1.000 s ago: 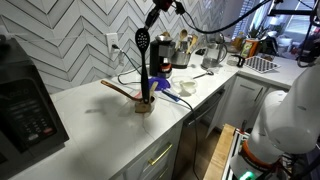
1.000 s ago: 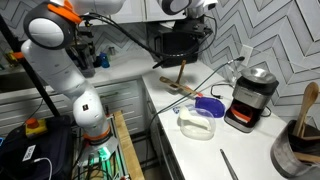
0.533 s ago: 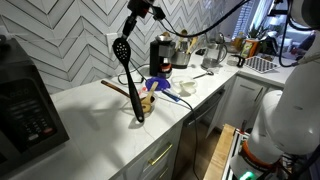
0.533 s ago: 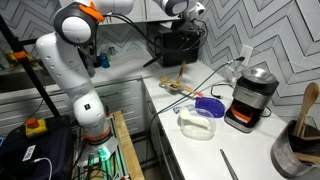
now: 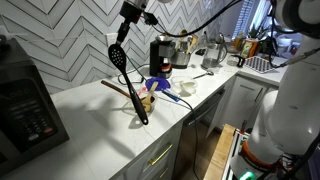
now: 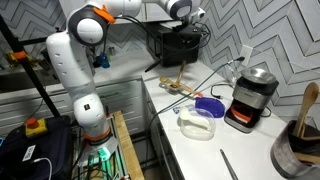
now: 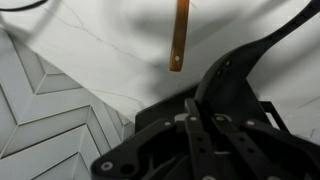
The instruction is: Remove the black serving spoon from the utensil holder
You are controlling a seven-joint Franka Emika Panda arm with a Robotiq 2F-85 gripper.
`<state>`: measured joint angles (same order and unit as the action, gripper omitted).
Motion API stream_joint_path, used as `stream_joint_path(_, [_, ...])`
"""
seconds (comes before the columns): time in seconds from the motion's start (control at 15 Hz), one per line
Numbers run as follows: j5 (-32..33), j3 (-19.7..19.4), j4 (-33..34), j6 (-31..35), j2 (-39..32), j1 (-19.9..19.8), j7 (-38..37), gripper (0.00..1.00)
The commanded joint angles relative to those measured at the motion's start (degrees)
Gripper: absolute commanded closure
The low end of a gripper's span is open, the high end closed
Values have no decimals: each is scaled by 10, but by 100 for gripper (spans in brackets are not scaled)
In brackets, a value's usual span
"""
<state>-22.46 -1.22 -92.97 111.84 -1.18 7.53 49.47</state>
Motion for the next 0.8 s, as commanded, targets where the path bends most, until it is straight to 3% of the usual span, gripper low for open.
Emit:
stream_joint_path(0.0, [-39,29,139,-70,-130,-20,62,99])
stream_joint_path(0.47, [-2,102,343,-136,-314,-26,65,99])
stream_joint_path(0.53, [-12,88,367,-140,-334,-12,67,99])
stream_joint_path(0.67, [8,112,406,-140,-370,-22,57,99])
stream_joint_path(0.73, [4,92,416,-132,-382,-8,58,99])
